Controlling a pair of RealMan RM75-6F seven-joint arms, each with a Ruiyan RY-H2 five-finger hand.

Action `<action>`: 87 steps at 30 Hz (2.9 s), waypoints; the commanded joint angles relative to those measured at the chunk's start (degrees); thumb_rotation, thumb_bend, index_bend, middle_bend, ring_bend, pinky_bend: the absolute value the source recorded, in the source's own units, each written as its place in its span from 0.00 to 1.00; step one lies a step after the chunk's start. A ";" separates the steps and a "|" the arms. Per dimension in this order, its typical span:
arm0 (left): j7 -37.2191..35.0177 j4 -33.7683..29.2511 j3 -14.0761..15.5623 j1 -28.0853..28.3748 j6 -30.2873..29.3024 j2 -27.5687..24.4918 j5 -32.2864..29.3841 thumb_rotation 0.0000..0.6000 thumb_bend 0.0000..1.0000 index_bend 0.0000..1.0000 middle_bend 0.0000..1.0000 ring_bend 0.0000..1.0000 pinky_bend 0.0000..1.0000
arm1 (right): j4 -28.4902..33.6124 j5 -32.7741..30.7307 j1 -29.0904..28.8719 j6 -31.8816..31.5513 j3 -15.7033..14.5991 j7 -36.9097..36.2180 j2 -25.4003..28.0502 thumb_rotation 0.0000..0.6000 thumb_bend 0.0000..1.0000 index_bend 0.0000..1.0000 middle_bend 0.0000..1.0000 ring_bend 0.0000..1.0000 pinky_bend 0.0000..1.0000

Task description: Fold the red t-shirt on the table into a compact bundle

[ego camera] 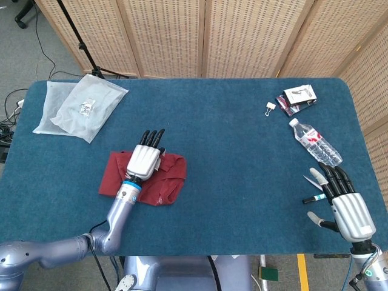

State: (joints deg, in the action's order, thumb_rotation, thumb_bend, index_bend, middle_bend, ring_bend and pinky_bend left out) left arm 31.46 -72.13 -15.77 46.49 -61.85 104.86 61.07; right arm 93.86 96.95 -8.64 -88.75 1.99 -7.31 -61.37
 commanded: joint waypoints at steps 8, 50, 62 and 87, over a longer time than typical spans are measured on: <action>-13.62 2.26 1.47 -0.82 -1.99 0.19 8.62 1.00 0.00 0.00 0.00 0.00 0.00 | 0.04 0.20 0.16 -0.34 -0.04 -0.04 0.08 1.00 0.00 0.00 0.00 0.00 0.00; -54.30 29.78 14.46 -11.41 -11.35 -9.54 29.11 1.00 0.15 0.34 0.00 0.00 0.00 | 0.47 0.89 -0.10 0.88 -0.67 3.32 -1.05 1.00 0.00 0.00 0.00 0.00 0.00; -54.15 32.64 15.22 -10.74 -10.62 -6.58 30.23 1.00 0.26 0.44 0.00 0.00 0.00 | 0.45 0.80 -0.09 0.76 -0.62 3.07 -0.96 1.00 0.00 0.00 0.00 0.00 0.00; -51.47 37.40 14.33 -9.15 -9.84 -1.95 29.86 1.00 0.33 0.51 0.00 0.00 0.00 | 0.46 0.86 0.03 0.36 -0.57 2.70 -0.77 1.00 0.00 0.00 0.00 0.00 0.00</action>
State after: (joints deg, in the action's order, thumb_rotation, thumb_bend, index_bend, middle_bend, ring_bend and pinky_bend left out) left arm -20.03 -34.74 -1.42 37.32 -71.71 102.89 90.95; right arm 94.32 97.82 -8.61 -88.39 1.42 -4.61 -62.14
